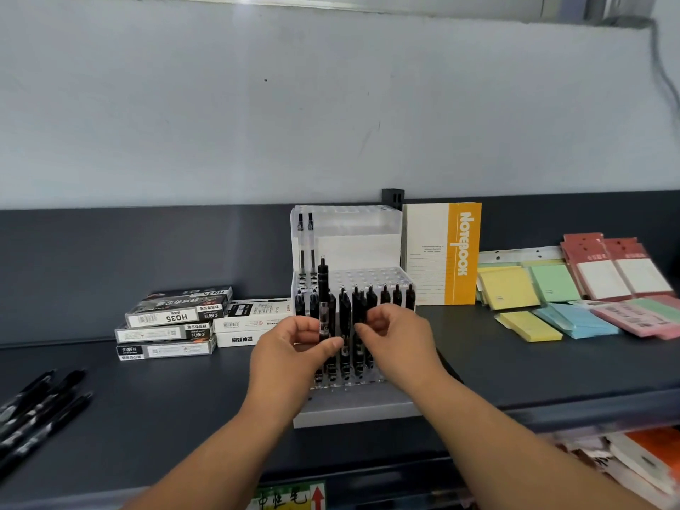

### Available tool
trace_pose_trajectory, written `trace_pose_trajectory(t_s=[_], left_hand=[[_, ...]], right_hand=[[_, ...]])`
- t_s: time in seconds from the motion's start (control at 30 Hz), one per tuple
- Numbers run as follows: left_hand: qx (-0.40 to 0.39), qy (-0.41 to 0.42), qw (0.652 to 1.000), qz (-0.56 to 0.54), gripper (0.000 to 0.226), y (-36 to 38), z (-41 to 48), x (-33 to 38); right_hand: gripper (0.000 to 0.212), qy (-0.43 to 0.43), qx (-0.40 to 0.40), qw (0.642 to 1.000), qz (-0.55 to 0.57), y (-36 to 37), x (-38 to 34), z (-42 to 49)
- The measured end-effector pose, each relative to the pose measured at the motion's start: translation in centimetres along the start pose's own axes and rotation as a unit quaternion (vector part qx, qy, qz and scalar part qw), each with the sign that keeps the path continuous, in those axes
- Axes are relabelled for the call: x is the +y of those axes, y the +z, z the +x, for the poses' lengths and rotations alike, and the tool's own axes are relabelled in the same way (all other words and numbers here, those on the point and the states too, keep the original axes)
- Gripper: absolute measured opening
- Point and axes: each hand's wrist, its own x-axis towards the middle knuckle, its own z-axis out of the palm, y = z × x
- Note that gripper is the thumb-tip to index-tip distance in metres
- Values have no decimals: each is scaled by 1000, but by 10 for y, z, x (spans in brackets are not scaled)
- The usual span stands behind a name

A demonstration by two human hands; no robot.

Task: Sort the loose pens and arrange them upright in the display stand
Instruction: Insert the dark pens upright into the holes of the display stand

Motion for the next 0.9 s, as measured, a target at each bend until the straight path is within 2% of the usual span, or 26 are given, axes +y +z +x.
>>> trace_pose_trajectory(t_s=[0.33, 0.43, 0.5, 0.57, 0.6, 0.67, 0.77, 0.83, 0.9], left_hand=[[-27, 5, 999, 24, 23, 2, -4, -3], [-52, 8, 997, 50, 22, 6, -5, -2], [-73, 15, 995, 67, 21, 12, -4, 0], [-82, 18, 994, 73, 20, 19, -4, 3], [-82, 17, 994, 72, 20, 22, -3, 5], [-93, 16, 993, 64, 20, 27, -2, 7], [-117, 21, 991, 58, 21, 31, -6, 12], [-92, 45, 993, 63, 26, 28, -6, 13], [-23, 94, 992, 86, 26, 20, -5, 13]], right_hand=[[19, 21, -10, 1000, -9, 2, -1, 1], [17, 17, -2, 999, 41, -9, -3, -3], [13, 15, 14, 993, 115, -18, -7, -4], [22, 30, 0, 981, 192, -27, -13, -6], [20, 38, -18, 975, 217, -30, -16, -6], [8, 43, -51, 966, 248, -33, -16, -6], [8, 27, -60, 965, 253, -36, -13, -3], [5, 13, -16, 972, 236, -39, -11, 2], [13, -2, 41, 982, 185, -41, -7, 8]])
